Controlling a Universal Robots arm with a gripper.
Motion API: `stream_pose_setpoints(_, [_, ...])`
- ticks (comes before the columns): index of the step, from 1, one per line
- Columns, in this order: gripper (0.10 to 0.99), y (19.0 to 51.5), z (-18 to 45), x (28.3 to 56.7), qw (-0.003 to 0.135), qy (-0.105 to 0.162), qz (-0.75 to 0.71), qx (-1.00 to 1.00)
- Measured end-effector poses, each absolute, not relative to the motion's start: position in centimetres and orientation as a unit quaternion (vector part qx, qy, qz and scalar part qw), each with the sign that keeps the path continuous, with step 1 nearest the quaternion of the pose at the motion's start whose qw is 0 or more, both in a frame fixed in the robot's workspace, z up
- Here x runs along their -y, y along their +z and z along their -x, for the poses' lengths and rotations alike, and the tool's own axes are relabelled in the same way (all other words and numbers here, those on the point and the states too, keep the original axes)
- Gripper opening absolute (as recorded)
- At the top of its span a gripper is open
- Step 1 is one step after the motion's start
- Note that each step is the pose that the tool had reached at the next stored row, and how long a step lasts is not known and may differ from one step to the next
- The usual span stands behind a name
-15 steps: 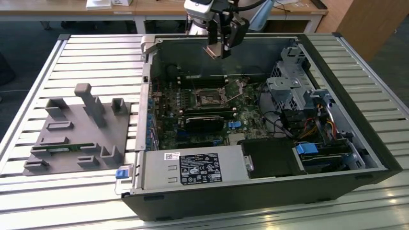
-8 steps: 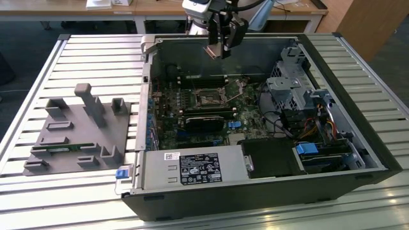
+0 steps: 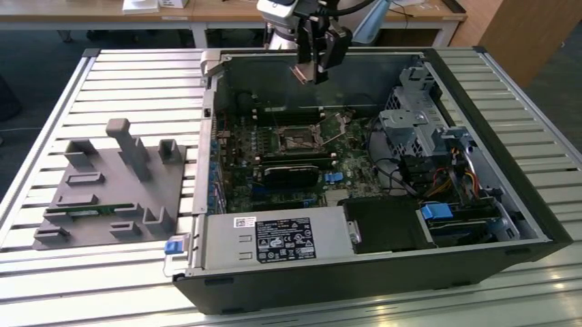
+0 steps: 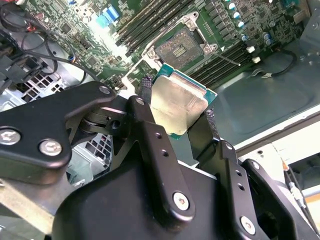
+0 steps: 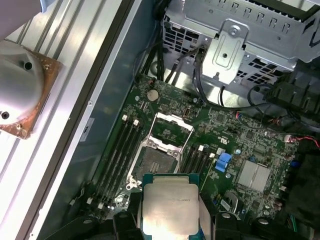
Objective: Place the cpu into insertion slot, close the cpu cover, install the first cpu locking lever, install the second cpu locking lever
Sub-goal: 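Place the cpu into insertion slot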
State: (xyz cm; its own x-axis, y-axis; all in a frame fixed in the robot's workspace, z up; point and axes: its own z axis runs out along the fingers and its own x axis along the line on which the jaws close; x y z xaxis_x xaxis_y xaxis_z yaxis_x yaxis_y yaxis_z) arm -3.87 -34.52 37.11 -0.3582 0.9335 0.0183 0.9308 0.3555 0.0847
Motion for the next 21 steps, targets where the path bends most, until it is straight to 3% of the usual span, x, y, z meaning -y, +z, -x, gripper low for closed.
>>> stream_pose_setpoints(21, [0.541,36.84,3.87,34.50,0.021,0.038,-0.668,-0.743])
